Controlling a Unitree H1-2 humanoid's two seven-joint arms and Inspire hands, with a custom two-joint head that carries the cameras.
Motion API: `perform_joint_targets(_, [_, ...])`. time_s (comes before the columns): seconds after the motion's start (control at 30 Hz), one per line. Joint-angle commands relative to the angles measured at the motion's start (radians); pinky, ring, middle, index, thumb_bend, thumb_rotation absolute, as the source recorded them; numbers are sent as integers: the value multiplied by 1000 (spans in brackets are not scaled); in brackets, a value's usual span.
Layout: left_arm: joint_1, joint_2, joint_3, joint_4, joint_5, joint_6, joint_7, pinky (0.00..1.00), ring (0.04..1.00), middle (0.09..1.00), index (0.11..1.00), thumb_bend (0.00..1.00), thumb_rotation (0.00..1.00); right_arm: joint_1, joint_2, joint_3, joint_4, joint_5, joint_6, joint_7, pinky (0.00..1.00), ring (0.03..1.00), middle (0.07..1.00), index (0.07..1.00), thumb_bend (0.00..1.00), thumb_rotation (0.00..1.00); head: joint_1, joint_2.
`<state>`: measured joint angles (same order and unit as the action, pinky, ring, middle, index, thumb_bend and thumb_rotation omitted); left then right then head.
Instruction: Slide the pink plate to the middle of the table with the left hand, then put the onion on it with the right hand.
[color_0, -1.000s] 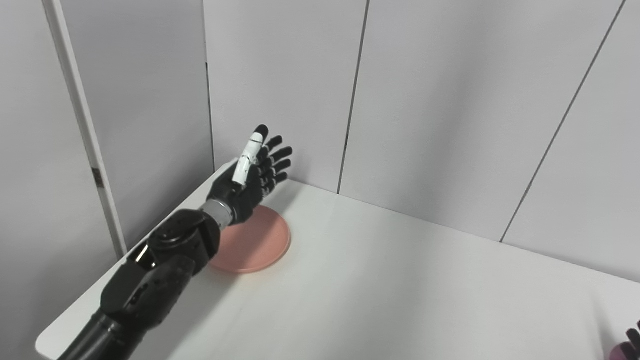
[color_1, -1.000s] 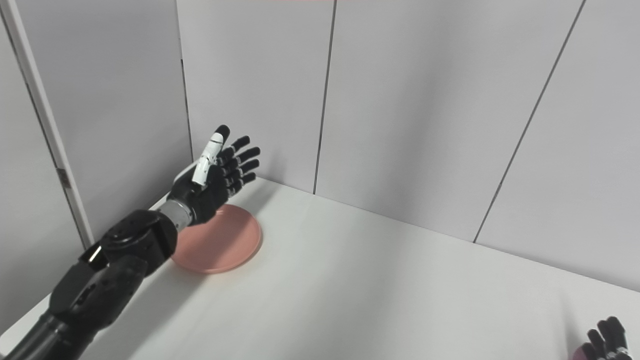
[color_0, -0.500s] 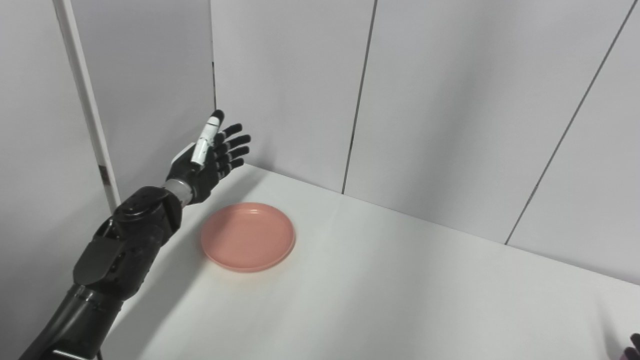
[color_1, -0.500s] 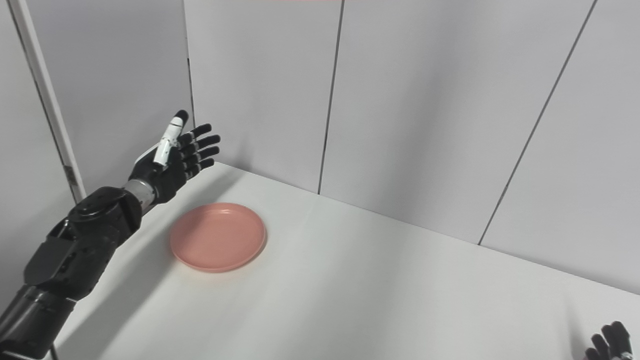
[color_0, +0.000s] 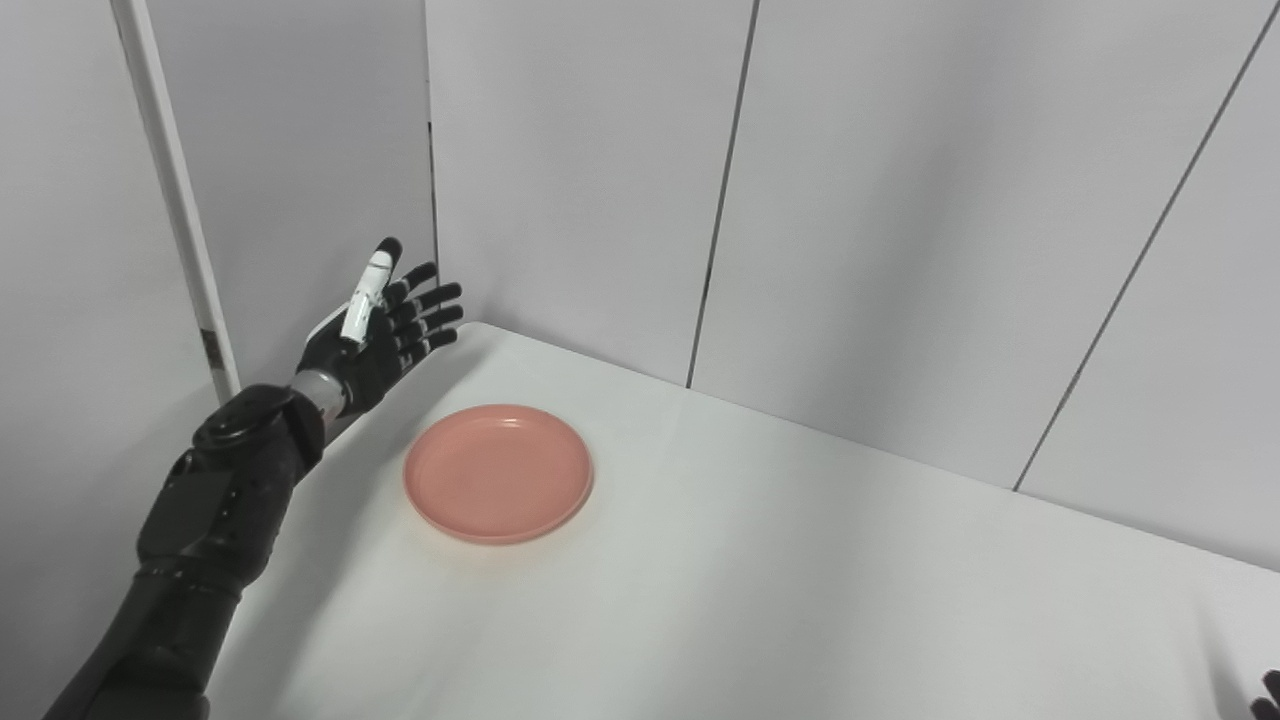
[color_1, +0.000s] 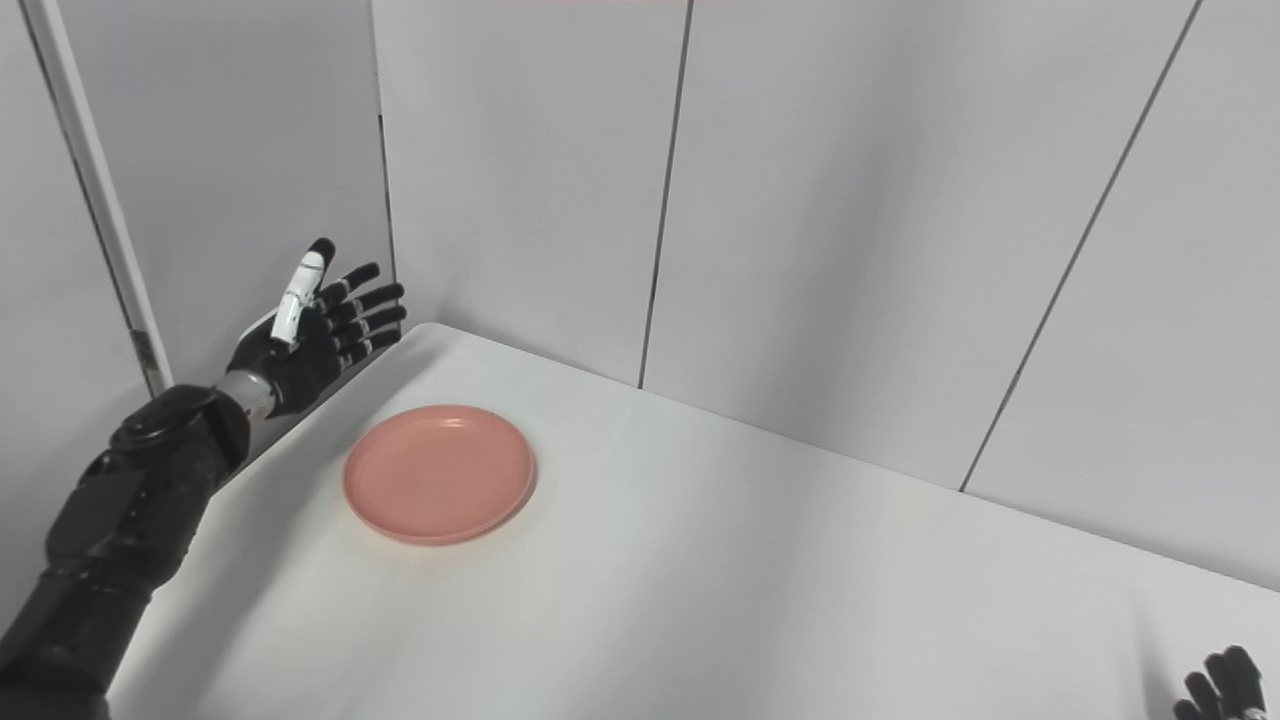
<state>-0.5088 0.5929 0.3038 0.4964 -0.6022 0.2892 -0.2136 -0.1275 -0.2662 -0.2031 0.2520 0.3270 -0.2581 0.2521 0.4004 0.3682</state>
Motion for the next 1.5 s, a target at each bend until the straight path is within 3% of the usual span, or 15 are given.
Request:
perform_joint_targets(0.0, [-71,16,19,21,12,-87,-59,848,863,869,937,729,929,99,30,6,86,4,25,3,1000,1000,1000,1000,836,1000,-1,1])
perform_joint_targets(0.3, [-77,-38,61,125,15,-147,-123,785,800,799,883,744,950,101,31,8,75,-2,26,-1,1000,1000,1000,1000,840,1000,-9,7])
perform_joint_targets(0.9, [-109,-103,105,247,55,-271,-109,821,791,791,864,727,965,113,36,6,49,7,44,-1,1000,1000,1000,1000,832,1000,-24,19])
perform_joint_targets(1.13, [-131,-104,119,236,65,-286,-86,803,792,773,856,737,943,113,36,7,53,1,38,-1,1000,1000,1000,1000,830,1000,-23,18])
perform_joint_targets(1.27, [-143,-97,125,221,63,-273,-82,743,786,771,853,746,915,112,37,7,55,1,35,0,1000,1000,1000,1000,825,1000,-23,17])
perform_joint_targets(1.47, [-147,-69,92,235,131,-305,-75,810,816,794,843,753,935,113,36,8,53,-1,38,-2,1000,1000,1000,1000,832,1000,-22,18])
